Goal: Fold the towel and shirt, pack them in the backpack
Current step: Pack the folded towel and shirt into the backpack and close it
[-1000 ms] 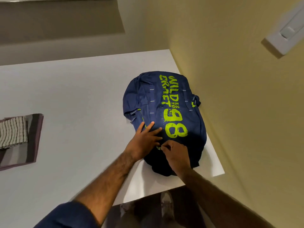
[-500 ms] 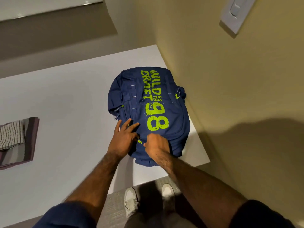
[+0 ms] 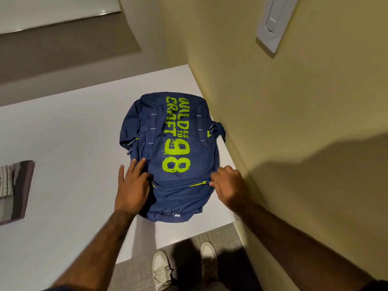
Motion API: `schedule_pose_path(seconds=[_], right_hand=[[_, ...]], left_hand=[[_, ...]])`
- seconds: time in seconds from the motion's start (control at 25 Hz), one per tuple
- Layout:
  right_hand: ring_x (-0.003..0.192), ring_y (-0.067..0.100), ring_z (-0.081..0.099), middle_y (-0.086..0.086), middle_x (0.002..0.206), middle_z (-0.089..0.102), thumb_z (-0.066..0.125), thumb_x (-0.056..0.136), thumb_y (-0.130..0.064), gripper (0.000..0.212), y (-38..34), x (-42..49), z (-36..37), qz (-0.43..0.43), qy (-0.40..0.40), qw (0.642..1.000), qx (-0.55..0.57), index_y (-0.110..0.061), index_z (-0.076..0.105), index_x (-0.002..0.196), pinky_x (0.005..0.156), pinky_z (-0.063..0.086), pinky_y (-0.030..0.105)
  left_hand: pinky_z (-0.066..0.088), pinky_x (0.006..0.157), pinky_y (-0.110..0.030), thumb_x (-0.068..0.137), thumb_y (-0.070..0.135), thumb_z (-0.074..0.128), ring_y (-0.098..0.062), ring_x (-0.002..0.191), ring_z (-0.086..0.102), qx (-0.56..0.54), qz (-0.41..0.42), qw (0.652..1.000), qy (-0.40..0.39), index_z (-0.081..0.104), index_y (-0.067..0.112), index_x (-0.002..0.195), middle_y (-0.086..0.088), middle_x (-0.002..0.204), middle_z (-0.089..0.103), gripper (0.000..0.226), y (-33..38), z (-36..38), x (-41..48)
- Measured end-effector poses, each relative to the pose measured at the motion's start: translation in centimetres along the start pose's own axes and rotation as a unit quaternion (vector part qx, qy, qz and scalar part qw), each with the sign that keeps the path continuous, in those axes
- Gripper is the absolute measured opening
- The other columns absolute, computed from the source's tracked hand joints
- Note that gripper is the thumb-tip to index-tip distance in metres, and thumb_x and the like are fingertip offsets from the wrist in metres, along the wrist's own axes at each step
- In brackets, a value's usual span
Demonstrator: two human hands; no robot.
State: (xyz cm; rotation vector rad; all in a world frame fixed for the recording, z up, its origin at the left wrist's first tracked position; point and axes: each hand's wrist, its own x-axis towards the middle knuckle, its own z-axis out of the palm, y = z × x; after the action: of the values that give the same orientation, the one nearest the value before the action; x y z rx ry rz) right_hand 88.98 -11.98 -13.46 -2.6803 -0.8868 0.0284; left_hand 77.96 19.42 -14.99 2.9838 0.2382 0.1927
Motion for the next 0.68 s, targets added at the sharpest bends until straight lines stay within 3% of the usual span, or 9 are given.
schedule_pose_path(seconds=[0.08,0.12,0.2,0.36,0.56,0.68], right_hand=[[0.108,0.032,0.062,0.006,0.113,0.066,0.061,0.09,-0.028,0.011,0.0,-0.2,0.5,-0.017,0.006,1.0,0.025,-0.018,0.062,0.085,0.084,0.048,0.04],[0.128,0.032,0.055,0.007,0.132,0.063,0.061,0.093,-0.027,0.011,0.2,-0.5,0.7,-0.03,0.001,0.999,0.031,-0.018,0.064,0.088,0.098,0.044,0.041],[0.149,0.03,0.034,0.007,0.155,0.047,0.062,0.096,-0.028,0.014,1.0,-1.2,1.1,-0.054,0.007,0.999,0.007,-0.017,0.064,0.088,0.117,0.033,0.044],[0.154,0.029,0.024,0.006,0.161,0.037,0.066,0.095,-0.041,0.025,2.0,-1.0,0.1,-0.057,0.015,0.997,-0.053,-0.019,0.065,0.082,0.118,0.034,0.048],[0.157,0.027,0.004,0.005,0.168,0.02,0.065,0.097,-0.033,0.015,2.5,-0.9,0.1,-0.057,-0.023,0.997,-0.049,-0.022,0.064,0.087,0.124,0.019,0.049],[0.156,0.03,0.009,0.009,0.167,0.024,0.07,0.092,-0.026,0.005,3.0,0.0,-1.2,-0.048,-0.006,0.995,-0.089,-0.021,0.069,0.093,0.125,0.014,0.048]], left_hand=[[0.002,0.126,-0.055,0.101,0.045,0.043,-0.027,0.158,0.005,-0.04,0.064,0.997,-0.02,0.036,0.02,0.158,-0.004,0.171,0.011,0.062,6.1,-0.1,0.1],[-0.002,0.126,-0.052,0.103,0.056,0.039,-0.024,0.158,-0.003,-0.036,0.091,0.994,-0.04,0.017,0.02,0.163,-0.003,0.172,0.001,0.074,9.0,0.4,0.5],[-0.003,0.127,-0.051,0.099,0.073,0.031,-0.022,0.158,-0.01,-0.002,0.114,0.992,-0.06,0.001,0.017,0.164,-0.003,0.172,-0.009,0.091,12.9,2.3,2.1],[0.008,0.126,-0.055,0.097,0.077,0.021,-0.023,0.158,-0.01,0.081,0.139,0.982,-0.103,-0.003,0.012,0.163,-0.006,0.171,-0.01,0.095,13.9,5.0,5.5],[0.008,0.125,-0.053,0.102,0.063,0.016,-0.026,0.158,-0.002,0.112,0.165,0.973,-0.118,0.012,0.007,0.163,-0.009,0.171,-0.002,0.083,12.6,6.4,4.5],[0.008,0.126,-0.051,0.103,0.054,0.024,-0.026,0.158,0.002,0.105,0.153,0.977,-0.104,0.016,0.008,0.162,-0.009,0.171,0.005,0.076,12.4,6.4,4.1]])
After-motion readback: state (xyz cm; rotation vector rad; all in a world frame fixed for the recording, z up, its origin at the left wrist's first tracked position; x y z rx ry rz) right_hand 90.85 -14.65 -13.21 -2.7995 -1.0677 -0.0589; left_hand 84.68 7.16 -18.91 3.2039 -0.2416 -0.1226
